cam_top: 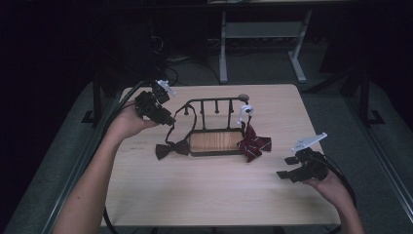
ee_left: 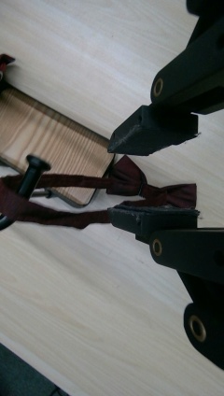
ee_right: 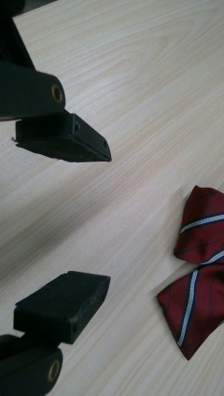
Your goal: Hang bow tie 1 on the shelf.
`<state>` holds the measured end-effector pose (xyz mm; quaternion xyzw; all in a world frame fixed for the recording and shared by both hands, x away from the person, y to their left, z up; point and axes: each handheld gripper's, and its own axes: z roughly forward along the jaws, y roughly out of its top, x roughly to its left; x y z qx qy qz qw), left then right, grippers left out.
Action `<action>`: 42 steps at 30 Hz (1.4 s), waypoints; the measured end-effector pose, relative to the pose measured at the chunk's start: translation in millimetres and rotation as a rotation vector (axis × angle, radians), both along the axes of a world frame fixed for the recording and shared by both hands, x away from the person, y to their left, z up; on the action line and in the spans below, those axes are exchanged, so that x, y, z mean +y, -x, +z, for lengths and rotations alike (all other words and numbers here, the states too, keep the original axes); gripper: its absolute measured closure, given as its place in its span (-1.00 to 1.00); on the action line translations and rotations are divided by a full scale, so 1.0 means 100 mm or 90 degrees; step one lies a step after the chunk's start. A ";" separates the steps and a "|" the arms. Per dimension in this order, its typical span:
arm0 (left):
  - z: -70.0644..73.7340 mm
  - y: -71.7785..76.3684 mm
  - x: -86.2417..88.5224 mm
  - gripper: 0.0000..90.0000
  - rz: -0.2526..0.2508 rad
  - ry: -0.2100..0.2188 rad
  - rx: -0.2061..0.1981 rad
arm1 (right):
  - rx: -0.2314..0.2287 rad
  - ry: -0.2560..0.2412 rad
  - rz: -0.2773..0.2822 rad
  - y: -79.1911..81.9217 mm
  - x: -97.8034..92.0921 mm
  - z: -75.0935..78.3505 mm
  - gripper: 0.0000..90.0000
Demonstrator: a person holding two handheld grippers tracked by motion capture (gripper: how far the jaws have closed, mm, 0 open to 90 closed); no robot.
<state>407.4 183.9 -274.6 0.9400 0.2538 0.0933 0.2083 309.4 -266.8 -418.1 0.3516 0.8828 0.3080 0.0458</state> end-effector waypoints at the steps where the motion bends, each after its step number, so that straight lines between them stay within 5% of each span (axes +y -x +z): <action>1: -0.01 0.02 0.01 0.40 0.000 0.005 -0.006 | 0.000 0.002 0.000 0.00 0.00 0.00 -0.25; 9: -0.09 0.13 0.11 0.33 0.000 0.029 -0.006 | 0.002 0.001 -0.005 0.00 -0.02 0.00 -0.25; 42: -0.38 0.36 0.22 0.15 -0.010 0.036 0.000 | 0.002 0.004 -0.008 0.00 -0.02 0.00 -0.26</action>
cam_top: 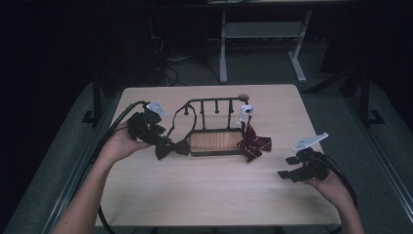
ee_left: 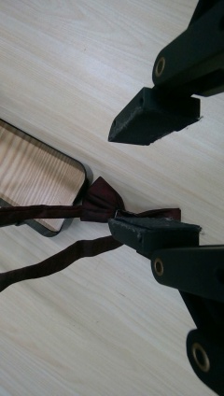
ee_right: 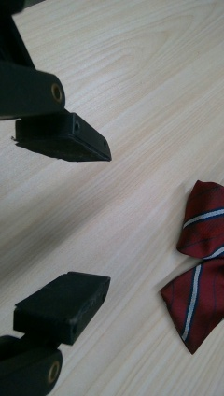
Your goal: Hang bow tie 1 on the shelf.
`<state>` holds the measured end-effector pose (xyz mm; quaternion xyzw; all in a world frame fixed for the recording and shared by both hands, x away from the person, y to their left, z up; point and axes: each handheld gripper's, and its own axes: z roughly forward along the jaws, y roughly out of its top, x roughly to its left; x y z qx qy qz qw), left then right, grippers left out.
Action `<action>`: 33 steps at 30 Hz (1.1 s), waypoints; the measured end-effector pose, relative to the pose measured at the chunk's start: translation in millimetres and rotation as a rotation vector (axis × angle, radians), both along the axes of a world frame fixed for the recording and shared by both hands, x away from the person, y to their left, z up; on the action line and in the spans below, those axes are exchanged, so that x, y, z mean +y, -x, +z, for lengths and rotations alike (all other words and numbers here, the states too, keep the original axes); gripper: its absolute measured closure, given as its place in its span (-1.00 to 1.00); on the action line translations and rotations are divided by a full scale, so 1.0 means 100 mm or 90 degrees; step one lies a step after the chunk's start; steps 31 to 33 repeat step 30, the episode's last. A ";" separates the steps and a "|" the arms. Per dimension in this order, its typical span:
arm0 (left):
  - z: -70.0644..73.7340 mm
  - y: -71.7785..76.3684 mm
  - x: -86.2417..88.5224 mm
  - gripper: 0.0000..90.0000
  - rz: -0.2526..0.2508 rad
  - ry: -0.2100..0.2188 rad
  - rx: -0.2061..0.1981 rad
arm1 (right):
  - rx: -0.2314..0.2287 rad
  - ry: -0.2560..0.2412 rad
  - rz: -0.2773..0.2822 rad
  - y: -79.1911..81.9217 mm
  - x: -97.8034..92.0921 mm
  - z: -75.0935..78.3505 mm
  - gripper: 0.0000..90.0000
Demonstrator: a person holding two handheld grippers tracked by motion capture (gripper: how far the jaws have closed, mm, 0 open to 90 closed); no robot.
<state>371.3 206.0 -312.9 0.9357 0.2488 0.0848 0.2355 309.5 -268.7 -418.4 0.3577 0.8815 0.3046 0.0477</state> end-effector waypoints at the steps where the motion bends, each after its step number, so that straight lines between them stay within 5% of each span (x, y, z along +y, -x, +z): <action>1: -0.02 0.01 0.00 0.14 -0.001 0.002 0.000 | 0.000 0.000 0.000 0.00 0.00 0.00 -0.26; 33: -0.51 0.31 0.17 -0.04 0.002 0.032 0.007 | 0.008 0.002 -0.001 -0.01 0.03 -0.04 -0.27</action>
